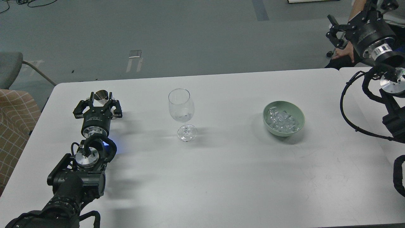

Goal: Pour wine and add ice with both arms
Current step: 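Lower the jigger cup onto the table and open the left gripper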

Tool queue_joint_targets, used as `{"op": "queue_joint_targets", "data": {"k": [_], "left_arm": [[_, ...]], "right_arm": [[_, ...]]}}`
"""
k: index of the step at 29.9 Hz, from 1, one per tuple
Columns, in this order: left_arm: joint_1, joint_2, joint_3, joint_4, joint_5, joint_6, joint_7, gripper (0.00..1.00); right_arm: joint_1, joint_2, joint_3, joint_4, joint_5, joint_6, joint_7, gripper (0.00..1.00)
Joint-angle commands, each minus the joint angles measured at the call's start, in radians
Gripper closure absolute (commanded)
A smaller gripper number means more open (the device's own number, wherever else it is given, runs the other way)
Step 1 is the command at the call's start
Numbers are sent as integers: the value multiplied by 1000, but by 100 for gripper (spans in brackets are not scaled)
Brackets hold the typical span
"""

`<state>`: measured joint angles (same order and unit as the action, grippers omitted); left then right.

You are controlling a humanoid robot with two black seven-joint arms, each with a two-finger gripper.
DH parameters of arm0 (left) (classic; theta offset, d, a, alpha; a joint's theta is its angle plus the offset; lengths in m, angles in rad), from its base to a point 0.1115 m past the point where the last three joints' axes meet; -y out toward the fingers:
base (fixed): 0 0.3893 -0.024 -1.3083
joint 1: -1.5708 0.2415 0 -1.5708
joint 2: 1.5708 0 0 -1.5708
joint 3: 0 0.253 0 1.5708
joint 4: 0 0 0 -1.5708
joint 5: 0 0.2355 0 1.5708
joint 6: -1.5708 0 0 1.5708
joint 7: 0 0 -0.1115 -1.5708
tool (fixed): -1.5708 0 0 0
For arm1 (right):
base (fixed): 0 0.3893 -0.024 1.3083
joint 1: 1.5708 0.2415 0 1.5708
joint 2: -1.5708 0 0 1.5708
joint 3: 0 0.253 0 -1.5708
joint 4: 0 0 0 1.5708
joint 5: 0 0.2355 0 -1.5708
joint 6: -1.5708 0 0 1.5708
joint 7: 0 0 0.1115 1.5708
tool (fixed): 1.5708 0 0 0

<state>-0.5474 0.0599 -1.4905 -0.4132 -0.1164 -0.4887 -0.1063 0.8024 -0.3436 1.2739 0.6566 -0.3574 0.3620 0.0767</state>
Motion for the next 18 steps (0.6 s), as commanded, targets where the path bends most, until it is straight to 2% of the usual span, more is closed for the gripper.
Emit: {"op": "queue_joint_targets", "data": {"k": [1,3,5,18], "left_arm": [[-6,0,-1,-6,1,0,2,34],[-8,1,6,-7,4,0,0,31],[-9,0,6,-10,8,0,-1,2],[-14,50,6,-128,12,0,3,2]], "right_arm": [[3,0,1,0,0,0,0,0],[3,-2,-1,0,0,0,0,0],[3,-3,-1,0,0,0,0,0],[8,-5,2,1,1,3,1,0]]}}
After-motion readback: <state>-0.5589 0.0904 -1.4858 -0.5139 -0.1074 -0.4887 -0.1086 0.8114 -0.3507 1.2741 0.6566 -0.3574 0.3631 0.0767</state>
